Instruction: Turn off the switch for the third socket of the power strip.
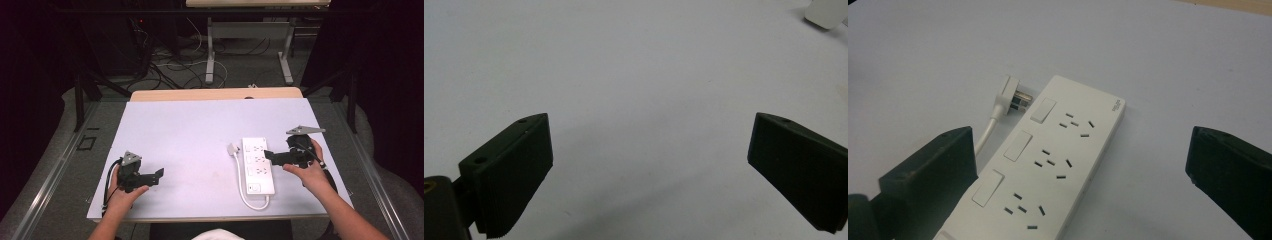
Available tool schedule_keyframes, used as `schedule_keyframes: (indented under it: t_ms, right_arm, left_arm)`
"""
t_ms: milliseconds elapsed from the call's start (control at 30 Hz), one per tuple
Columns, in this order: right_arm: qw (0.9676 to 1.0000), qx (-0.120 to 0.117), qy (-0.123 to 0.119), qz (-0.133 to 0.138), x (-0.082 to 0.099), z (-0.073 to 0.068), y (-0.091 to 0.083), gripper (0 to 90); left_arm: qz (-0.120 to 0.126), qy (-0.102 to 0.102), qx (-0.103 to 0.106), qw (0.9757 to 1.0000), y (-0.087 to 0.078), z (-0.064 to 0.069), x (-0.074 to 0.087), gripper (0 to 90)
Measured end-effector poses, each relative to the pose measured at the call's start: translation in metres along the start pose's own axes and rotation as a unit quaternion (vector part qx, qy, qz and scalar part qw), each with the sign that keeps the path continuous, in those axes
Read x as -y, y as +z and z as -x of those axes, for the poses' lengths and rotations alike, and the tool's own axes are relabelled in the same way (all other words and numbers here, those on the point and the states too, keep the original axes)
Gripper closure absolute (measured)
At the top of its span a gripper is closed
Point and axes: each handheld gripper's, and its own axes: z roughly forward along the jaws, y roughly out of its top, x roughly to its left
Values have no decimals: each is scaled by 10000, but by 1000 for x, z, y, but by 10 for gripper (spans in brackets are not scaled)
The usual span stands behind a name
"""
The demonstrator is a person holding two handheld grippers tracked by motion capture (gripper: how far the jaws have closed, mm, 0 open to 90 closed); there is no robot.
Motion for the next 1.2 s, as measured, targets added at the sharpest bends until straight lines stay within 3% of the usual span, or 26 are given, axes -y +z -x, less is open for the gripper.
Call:
schedule_keyframes:
  t_ms: [1000, 1200]
  right_arm:
    - [9988, 214, 419, 130, 50, 17, -2, 0]
    - [9991, 230, 328, 139, 57, 19, 2, 0]
  left_arm:
    - [17, -27, -8, 10000, 1, 0, 0, 42]
    - [17, -24, -9, 10000, 0, 0, 0, 42]
